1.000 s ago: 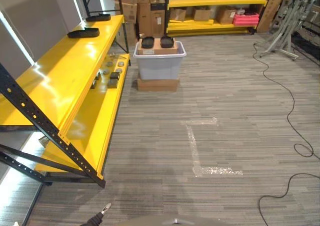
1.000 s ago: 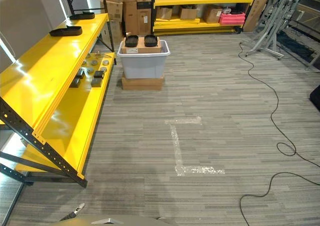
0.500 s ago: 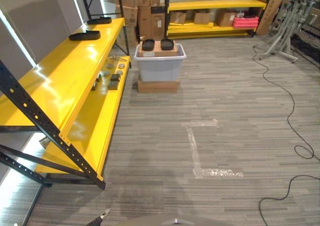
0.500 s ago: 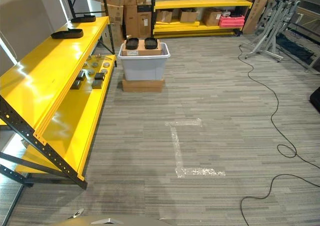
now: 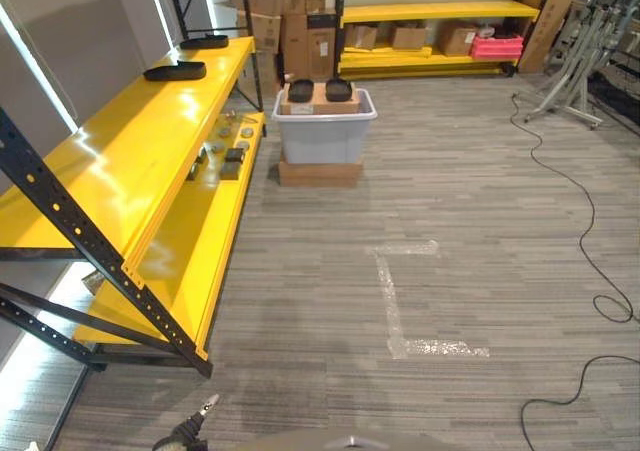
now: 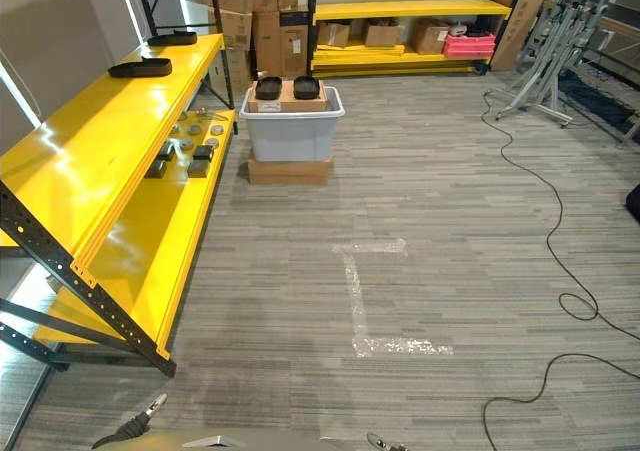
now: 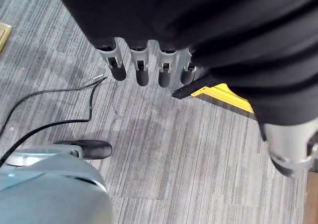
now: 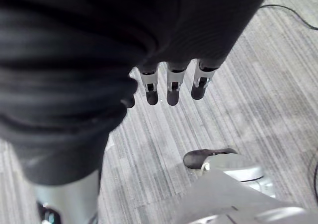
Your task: Move parts from the plastic box to the shelf.
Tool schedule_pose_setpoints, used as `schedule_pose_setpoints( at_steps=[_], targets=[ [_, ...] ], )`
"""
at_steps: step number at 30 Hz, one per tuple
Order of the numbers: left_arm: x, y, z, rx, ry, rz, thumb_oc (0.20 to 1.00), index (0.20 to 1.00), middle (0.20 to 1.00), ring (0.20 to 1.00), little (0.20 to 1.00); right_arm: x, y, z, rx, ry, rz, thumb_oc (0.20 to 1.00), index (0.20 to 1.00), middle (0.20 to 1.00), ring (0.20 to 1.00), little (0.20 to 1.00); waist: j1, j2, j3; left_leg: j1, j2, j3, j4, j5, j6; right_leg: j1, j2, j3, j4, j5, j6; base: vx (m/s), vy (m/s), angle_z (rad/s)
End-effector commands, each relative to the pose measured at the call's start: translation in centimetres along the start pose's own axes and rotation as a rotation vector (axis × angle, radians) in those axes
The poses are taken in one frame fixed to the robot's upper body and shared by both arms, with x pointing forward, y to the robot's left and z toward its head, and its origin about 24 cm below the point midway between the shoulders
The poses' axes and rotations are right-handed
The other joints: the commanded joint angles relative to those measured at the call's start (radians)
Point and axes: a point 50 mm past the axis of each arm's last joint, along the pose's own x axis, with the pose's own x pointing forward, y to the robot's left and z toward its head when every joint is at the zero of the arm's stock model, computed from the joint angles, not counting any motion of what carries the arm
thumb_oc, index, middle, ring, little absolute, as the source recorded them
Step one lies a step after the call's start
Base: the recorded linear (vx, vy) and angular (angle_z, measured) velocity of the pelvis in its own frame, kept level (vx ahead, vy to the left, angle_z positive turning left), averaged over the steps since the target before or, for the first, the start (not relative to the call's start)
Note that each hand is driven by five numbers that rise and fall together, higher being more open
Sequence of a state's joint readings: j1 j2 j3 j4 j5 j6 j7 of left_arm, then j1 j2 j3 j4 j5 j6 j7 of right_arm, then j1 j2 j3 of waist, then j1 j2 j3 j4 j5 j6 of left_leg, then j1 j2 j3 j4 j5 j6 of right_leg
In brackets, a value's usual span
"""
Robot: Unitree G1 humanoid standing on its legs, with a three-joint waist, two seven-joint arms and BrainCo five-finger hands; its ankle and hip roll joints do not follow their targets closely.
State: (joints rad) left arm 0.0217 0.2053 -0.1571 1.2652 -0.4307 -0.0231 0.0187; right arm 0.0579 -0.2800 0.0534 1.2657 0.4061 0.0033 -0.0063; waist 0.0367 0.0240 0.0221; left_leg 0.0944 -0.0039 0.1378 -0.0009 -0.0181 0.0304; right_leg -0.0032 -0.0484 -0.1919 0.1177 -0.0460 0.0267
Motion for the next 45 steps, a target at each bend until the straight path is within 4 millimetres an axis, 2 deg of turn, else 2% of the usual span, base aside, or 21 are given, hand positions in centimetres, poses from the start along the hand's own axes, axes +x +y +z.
schedule_pose_setpoints(
  at_steps=[1, 8, 13, 17, 18, 19, 21, 23, 27, 30, 32, 35, 38, 40, 43, 44, 45],
  targets=[
    [0.1, 0.9, 1.8, -0.024, -0.058, 0.041, 1.000, 1.000, 1.000, 1.000, 1.000, 0.1, 0.1, 0.7, 0.022, -0.002, -0.017, 1.000, 1.000, 1.000, 1.000, 1.000, 0.001, -0.045, 0.001, -0.032, -0.005, -0.043, 0.010, -0.030, -0.034, 0.081, -0.063, 0.005, -0.134, 0.072, 0.110, 0.02, 0.064, -0.04],
    [0.1, 0.9, 1.2, 0.024, -0.031, 0.023, 1.000, 1.000, 1.000, 1.000, 1.000, 0.1, 0.5, -0.3, 0.012, 0.044, -0.007, 1.000, 1.000, 1.000, 1.000, 1.000, -0.003, -0.043, 0.016, -0.047, -0.026, -0.052, 0.039, -0.047, -0.009, 0.053, -0.079, 0.029, -0.077, 0.058, 0.111, 0.01, 0.088, -0.04],
    [0.1, 1.2, 1.5, 0.058, -0.027, 0.013, 1.000, 1.000, 1.000, 1.000, 1.000, 0.1, 0.8, -0.2, 0.013, 0.044, -0.002, 1.000, 1.000, 1.000, 1.000, 1.000, -0.013, -0.033, 0.041, -0.069, -0.051, -0.060, 0.063, -0.060, 0.031, -0.022, -0.096, 0.062, 0.067, 0.052, 0.122, -0.01, 0.128, -0.12],
    [0.2, 1.0, 2.1, 0.083, -0.036, -0.012, 1.000, 1.000, 1.000, 1.000, 1.000, 0.1, 1.2, 0.4, 0.036, 0.022, 0.028, 1.000, 1.000, 1.000, 1.000, 1.000, -0.022, -0.028, 0.075, -0.088, -0.069, -0.054, 0.097, -0.078, 0.071, -0.123, -0.109, 0.075, 0.239, 0.098, 0.141, -0.04, 0.111, -0.18],
    [0.2, 1.0, 2.2, 0.083, -0.040, -0.014, 1.000, 1.000, 1.000, 1.000, 1.000, 0.1, 1.3, 0.5, 0.039, 0.015, 0.035, 1.000, 1.000, 1.000, 1.000, 1.000, -0.023, -0.025, 0.083, -0.091, -0.070, -0.053, 0.105, -0.081, 0.076, -0.150, -0.112, 0.074, 0.285, 0.115, 0.145, -0.04, 0.105, -0.15],
    [0.2, 1.1, 2.5, 0.085, -0.049, -0.016, 1.000, 1.000, 1.000, 1.000, 1.000, 0.1, 1.4, 0.8, 0.051, -0.001, 0.045, 1.000, 1.000, 1.000, 1.000, 1.000, -0.022, -0.018, 0.098, -0.100, -0.072, -0.050, 0.125, -0.092, 0.089, -0.213, -0.119, 0.077, 0.383, 0.156, 0.149, -0.04, 0.102, -0.20],
    [0.1, 1.3, 2.6, 0.091, -0.051, -0.017, 1.000, 1.000, 1.000, 1.000, 1.000, 0.1, 1.5, 1.1, 0.062, -0.009, 0.056, 1.000, 1.000, 1.000, 1.000, 1.000, -0.021, -0.011, 0.111, -0.105, -0.074, -0.046, 0.136, -0.098, 0.096, -0.258, -0.124, 0.074, 0.439, 0.185, 0.151, -0.01, 0.061, -0.24],
    [0.1, 1.3, 2.5, 0.094, -0.051, -0.017, 1.000, 1.000, 1.000, 1.000, 1.000, 0.1, 1.6, 1.4, 0.051, -0.017, 0.074, 1.000, 1.000, 1.000, 1.000, 1.000, -0.018, -0.016, 0.122, -0.107, -0.083, -0.042, 0.146, -0.110, 0.097, -0.281, -0.139, 0.057, 0.408, 0.218, 0.160, 0.05, -0.036, -0.16],
    [0.1, 1.5, 2.0, 0.112, -0.043, -0.013, 1.000, 1.000, 1.000, 1.000, 1.000, 0.1, 1.9, 1.3, 0.049, -0.026, 0.094, 1.000, 1.000, 1.000, 1.000, 1.000, -0.032, -0.069, 0.139, -0.071, -0.122, -0.055, 0.172, -0.176, 0.078, -0.270, -0.177, 0.039, 0.087, 0.310, 0.205, 0.25, -0.195, -0.11],
    [0.0, 1.7, 1.4, 0.118, -0.033, -0.003, 1.000, 1.000, 1.000, 1.000, 1.000, 0.1, 1.8, 0.8, 0.053, -0.013, 0.094, 1.000, 1.000, 1.000, 1.000, 1.000, -0.039, -0.085, 0.141, -0.043, -0.122, -0.067, 0.181, -0.208, 0.071, -0.269, -0.202, 0.037, -0.037, 0.347, 0.219, 0.34, -0.231, 0.07],
    [-0.1, 2.1, 1.0, 0.143, -0.025, -0.003, 1.000, 1.000, 1.000, 1.000, 1.000, 0.0, 1.6, 0.2, 0.063, -0.002, 0.093, 1.000, 1.000, 1.000, 1.000, 1.000, -0.040, -0.094, 0.140, -0.023, -0.108, -0.071, 0.195, -0.234, 0.062, -0.262, -0.225, 0.027, -0.095, 0.360, 0.231, 0.39, -0.264, 0.21],
    [-0.2, 2.3, 0.7, 0.150, -0.023, 0.000, 1.000, 1.000, 1.000, 1.000, 1.000, 0.0, 1.4, -0.4, 0.072, 0.013, 0.083, 1.000, 1.000, 1.000, 1.000, 1.000, -0.039, -0.101, 0.138, -0.014, -0.091, -0.072, 0.221, -0.255, 0.057, -0.248, -0.241, 0.021, -0.082, 0.352, 0.232, 0.37, -0.257, 0.18],
    [-0.2, 2.5, 0.3, 0.102, -0.013, 0.021, 1.000, 1.000, 1.000, 1.000, 1.000, 0.0, 1.2, -0.7, 0.058, 0.031, 0.076, 1.000, 1.000, 1.000, 1.000, 1.000, -0.044, -0.094, 0.120, 0.008, -0.043, -0.062, 0.227, -0.253, 0.031, -0.206, -0.219, 0.011, -0.053, 0.267, 0.212, 0.37, -0.258, 0.17],
    [-0.2, 2.7, 0.1, 0.029, 0.005, 0.040, 1.000, 1.000, 1.000, 1.000, 1.000, 0.0, 1.1, -0.6, 0.034, 0.044, 0.059, 1.000, 1.000, 1.000, 1.000, 1.000, -0.050, -0.089, 0.102, 0.034, 0.004, -0.058, 0.240, -0.253, 0.008, -0.192, -0.182, 0.029, 0.003, 0.214, 0.178, 0.48, -0.328, 0.06],
    [-0.2, 2.7, 0.2, -0.018, -0.007, 0.036, 1.000, 1.000, 1.000, 1.000, 1.000, 0.1, 0.7, 0.0, 0.007, 0.046, 0.047, 1.000, 1.000, 1.000, 1.000, 1.000, -0.057, -0.082, 0.090, 0.013, 0.074, -0.036, 0.314, -0.167, -0.030, -0.166, -0.127, 0.029, 0.021, 0.158, 0.124, 0.36, -0.276, 0.05],
    [-0.1, 2.6, 0.6, -0.049, -0.020, 0.032, 1.000, 1.000, 1.000, 1.000, 1.000, 0.1, 0.3, 0.1, -0.016, 0.050, 0.034, 1.000, 1.000, 1.000, 1.000, 1.000, -0.059, -0.082, 0.087, -0.019, 0.106, -0.030, 0.375, -0.116, -0.045, -0.145, -0.100, 0.025, 0.012, 0.134, 0.094, 0.26, -0.233, -0.15],
    [-0.1, 2.5, 0.8, -0.063, -0.027, 0.029, 1.000, 1.000, 1.000, 1.000, 1.000, 0.1, 0.1, 0.2, -0.019, 0.052, 0.025, 1.000, 1.000, 1.000, 1.000, 1.000, -0.062, -0.084, 0.085, -0.040, 0.117, -0.034, 0.419, -0.101, -0.049, -0.139, -0.090, 0.025, 0.009, 0.123, 0.079, 0.27, -0.234, -0.21]
  ],
)
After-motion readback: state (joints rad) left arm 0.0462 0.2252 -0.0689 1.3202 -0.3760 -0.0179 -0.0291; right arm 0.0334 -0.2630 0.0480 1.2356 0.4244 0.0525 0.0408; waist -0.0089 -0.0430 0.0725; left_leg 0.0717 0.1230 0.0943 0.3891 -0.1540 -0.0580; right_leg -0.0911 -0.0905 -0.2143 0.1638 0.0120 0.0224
